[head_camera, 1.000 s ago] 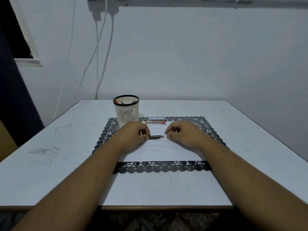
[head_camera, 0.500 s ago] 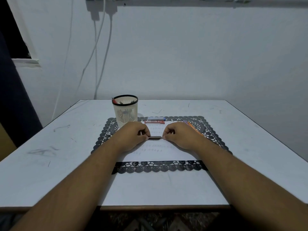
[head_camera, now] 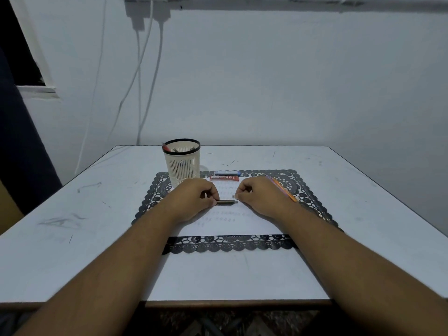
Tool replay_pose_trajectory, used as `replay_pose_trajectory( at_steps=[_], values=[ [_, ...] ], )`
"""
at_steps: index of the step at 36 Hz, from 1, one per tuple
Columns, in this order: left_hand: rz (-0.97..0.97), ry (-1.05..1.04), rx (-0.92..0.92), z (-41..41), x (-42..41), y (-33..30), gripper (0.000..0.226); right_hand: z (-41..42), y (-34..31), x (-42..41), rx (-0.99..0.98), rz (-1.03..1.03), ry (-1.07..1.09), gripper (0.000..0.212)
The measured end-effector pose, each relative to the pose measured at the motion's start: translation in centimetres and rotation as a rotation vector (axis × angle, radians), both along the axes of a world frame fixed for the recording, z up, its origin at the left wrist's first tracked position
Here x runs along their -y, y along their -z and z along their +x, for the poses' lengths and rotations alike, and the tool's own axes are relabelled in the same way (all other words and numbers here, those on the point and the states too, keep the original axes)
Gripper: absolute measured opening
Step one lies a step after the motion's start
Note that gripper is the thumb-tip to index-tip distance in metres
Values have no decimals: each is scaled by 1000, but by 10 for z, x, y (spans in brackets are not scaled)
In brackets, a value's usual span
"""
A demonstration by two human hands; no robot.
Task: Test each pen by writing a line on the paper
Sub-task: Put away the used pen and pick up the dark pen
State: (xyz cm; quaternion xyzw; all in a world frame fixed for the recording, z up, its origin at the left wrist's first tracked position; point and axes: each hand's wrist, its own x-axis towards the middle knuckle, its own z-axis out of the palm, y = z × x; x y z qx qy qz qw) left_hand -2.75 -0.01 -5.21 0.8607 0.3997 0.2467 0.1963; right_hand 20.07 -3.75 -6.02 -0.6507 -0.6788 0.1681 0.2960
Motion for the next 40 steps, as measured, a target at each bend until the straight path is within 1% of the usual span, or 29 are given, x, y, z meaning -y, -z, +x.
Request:
replay_pose_trajectory(
  at_steps=[6, 9, 11, 15, 19, 22, 26, 31, 37, 40],
  values=[
    [-1, -3, 3, 0, 2, 0, 9, -3, 2, 0, 3, 8, 0, 13],
    [-19, -10, 20, 1, 2, -1, 10, 4, 0, 3, -45, 7, 37, 15],
    [-32, -13, 28, 1, 3, -2, 10, 9, -2, 6, -66, -20, 22, 15],
    [-8, -12, 4, 0, 3, -1, 10, 12, -6, 11, -107, -88, -40, 8],
    [4, -5, -1, 0, 2, -2, 10, 8, -8, 13, -144, -91, -78, 3],
    [-11, -5, 13, 0, 1, 0, 12, 7, -7, 13, -113, -78, -95, 3],
    [-98, -28, 105, 0, 0, 5, 17, 9, -6, 13, -123, -75, -104, 4],
    [-68, -16, 70, 0, -1, 4, 14, 10, -5, 10, -91, -82, -81, 4],
    [-49, -6, 44, 0, 1, 1, 14, 16, -5, 7, -86, -71, -22, 10],
    [-76, 2, 72, 0, 4, 1, 13, 12, -3, 5, -58, -52, -14, 9]
  ],
)
